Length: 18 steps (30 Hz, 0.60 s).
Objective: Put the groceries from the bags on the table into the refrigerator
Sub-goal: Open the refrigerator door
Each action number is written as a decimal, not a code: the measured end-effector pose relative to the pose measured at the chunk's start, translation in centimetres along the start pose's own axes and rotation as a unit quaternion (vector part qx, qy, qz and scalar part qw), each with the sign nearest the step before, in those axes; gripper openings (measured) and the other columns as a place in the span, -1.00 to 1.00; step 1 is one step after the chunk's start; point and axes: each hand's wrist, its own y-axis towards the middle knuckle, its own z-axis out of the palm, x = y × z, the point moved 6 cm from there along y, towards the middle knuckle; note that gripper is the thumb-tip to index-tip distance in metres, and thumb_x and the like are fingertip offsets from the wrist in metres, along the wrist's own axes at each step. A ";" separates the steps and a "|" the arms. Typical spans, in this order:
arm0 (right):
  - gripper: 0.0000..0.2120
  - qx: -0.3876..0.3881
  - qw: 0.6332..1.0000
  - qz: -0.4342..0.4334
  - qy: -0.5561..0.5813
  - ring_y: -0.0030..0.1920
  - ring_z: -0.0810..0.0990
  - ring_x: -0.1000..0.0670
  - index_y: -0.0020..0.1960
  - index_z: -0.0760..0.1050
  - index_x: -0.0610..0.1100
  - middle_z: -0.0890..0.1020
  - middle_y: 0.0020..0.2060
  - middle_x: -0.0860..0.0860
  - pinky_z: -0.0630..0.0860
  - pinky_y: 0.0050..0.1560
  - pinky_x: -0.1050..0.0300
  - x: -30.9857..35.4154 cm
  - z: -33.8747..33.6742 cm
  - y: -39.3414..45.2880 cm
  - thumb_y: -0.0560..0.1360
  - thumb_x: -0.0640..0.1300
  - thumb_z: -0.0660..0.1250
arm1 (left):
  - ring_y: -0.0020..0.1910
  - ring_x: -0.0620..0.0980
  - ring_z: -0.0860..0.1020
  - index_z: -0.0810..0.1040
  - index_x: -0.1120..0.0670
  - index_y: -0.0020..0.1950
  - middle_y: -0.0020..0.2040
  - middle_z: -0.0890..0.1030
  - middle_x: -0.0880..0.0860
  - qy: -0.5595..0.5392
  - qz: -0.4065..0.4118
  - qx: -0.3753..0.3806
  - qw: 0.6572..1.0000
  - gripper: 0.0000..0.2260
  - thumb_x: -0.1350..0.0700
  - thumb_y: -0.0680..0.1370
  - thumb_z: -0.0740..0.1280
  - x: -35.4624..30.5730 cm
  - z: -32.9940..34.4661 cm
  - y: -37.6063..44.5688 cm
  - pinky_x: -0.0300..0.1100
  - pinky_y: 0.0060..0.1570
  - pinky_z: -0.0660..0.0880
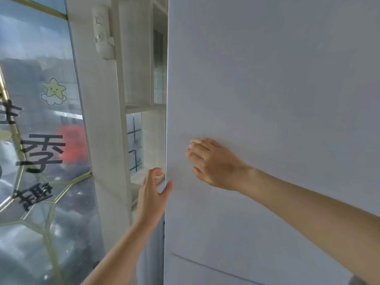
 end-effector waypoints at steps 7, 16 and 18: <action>-0.57 0.039 0.992 -0.052 -0.106 0.32 0.47 -0.21 0.22 0.55 -0.22 0.57 0.23 -0.17 0.34 0.35 -0.16 -0.9 1.9 5.5 0.39 -0.08 0.40 | 0.08 -0.08 0.54 0.38 -0.04 0.23 0.09 0.57 -0.08 -0.067 0.005 0.096 0.993 -0.58 0.03 0.46 0.48 1.8 2.1 3.9 -0.02 0.07 0.52; -0.64 0.133 0.953 -0.052 -0.269 0.31 0.49 -0.11 0.00 0.62 -0.03 0.65 0.06 -0.02 0.27 0.38 -0.24 -0.7 4.2 9.9 0.34 0.19 0.45 | -0.09 -0.21 0.61 0.58 -0.09 0.04 -0.07 0.68 -0.11 -0.114 -0.031 0.223 0.968 -0.72 0.00 0.38 0.55 3.0 2.1 6.9 -0.37 -0.20 0.49; -0.67 0.149 0.947 -0.042 -0.282 0.23 0.55 -0.13 -0.11 0.63 -0.03 0.66 -0.05 -0.02 0.33 0.32 -0.28 -0.2 4.2 10.4 0.29 0.19 0.49 | -0.11 -0.16 0.63 0.61 -0.10 0.02 -0.10 0.70 -0.08 -0.135 -0.049 0.230 0.963 -0.74 0.03 0.38 0.55 3.1 2.2 6.8 -0.36 -0.22 0.51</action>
